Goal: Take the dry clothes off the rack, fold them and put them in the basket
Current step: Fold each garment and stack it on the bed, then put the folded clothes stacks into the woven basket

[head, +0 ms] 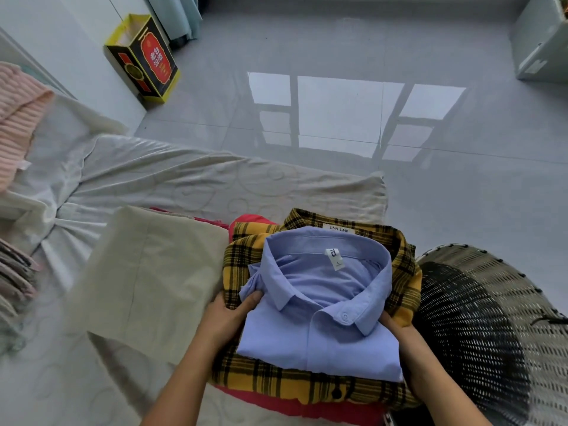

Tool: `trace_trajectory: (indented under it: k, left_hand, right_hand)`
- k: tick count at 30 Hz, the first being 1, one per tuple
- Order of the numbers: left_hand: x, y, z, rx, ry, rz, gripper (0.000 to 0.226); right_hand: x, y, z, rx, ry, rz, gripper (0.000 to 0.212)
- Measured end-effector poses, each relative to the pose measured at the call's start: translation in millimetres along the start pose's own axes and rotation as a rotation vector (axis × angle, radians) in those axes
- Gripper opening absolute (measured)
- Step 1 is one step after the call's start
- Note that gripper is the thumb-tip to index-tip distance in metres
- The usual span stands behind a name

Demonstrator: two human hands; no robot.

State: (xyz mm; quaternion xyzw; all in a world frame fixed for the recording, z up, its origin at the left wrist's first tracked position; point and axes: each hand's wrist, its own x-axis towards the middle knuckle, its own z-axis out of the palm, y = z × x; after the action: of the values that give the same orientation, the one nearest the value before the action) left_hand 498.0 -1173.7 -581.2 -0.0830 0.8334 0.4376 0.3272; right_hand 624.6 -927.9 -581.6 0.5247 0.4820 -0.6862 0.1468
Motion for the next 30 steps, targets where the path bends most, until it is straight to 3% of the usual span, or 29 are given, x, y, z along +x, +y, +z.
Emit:
trace_trajectory:
  k: [1, 3, 4, 6, 7, 8, 12, 17, 19, 20, 21, 22, 24, 25, 28, 30]
  left_hand:
    - [1.7, -2.9, -0.4, 0.009, -0.019, -0.026, 0.093]
    - [3.1, -4.2, 0.1, -0.036, -0.029, -0.052, 0.1]
    - [-0.7, -0.1, 0.0, -0.062, -0.031, -0.061, 0.093]
    - [-9.2, 8.0, -1.7, -0.099, -0.017, -0.09, 0.052]
    - [-13.0, 10.2, -3.5, -0.111, -0.041, -0.14, 0.035]
    - [-16.3, 13.6, -5.0, -0.118, -0.073, -0.19, 0.032]
    - [-16.9, 15.9, -6.5, -0.093, -0.157, -0.169, 0.071]
    - [-12.6, 17.6, -2.6, -0.163, -0.176, -0.124, 0.071]
    - [-9.4, 16.7, -4.5, -0.096, -0.172, -0.195, 0.066]
    - [-7.8, 16.5, -5.2, -0.072, -0.164, -0.227, 0.077]
    - [-5.8, 16.2, -5.5, -0.079, -0.155, -0.231, 0.095]
    - [-3.7, 14.4, -6.2, -0.093, -0.137, -0.226, 0.111]
    - [0.0, 12.9, -5.5, -0.105, -0.093, -0.228, 0.124]
    - [0.3, 13.8, -5.4, -0.098, -0.093, -0.254, 0.12]
    - [-2.9, 19.8, -7.2, -0.042, -0.165, -0.352, 0.073]
    - [0.9, 19.7, -7.9, -0.048, -0.223, -0.371, 0.067]
  right_hand:
    - [-2.6, 1.6, -3.5, 0.01, 0.005, 0.003, 0.033]
    - [-3.9, 5.9, -11.6, 0.086, 0.004, -0.026, 0.042]
    - [-6.7, 4.7, -12.6, 0.125, -0.009, -0.027, 0.048]
    - [-10.1, 4.1, -17.2, 0.201, -0.077, -0.037, 0.048]
    - [-13.3, 4.3, -17.2, 0.264, -0.139, -0.042, 0.038]
    - [-17.1, 3.0, -16.6, 0.32, -0.189, -0.042, 0.027]
    - [-21.3, 9.5, -15.7, 0.415, -0.207, -0.003, 0.026]
    - [-32.5, 14.9, -9.4, 0.198, -0.117, 0.013, 0.032]
    - [-33.6, 16.0, -4.7, 0.123, -0.102, -0.011, 0.067]
    - [-34.2, 16.9, -4.2, 0.103, -0.058, -0.027, 0.082]
    - [-36.5, 16.2, -4.1, 0.126, -0.053, -0.029, 0.079]
    - [-38.5, 14.3, -5.0, 0.152, -0.066, -0.015, 0.061]
    - [-40.4, 8.4, -5.9, 0.191, -0.096, 0.05, 0.032]
    - [-38.6, 7.5, -6.9, 0.192, -0.11, 0.061, 0.03]
    - [-34.1, 8.4, -9.1, 0.223, -0.105, 0.049, 0.04]
    - [-30.3, 10.6, -11.8, 0.294, -0.139, 0.094, 0.038]
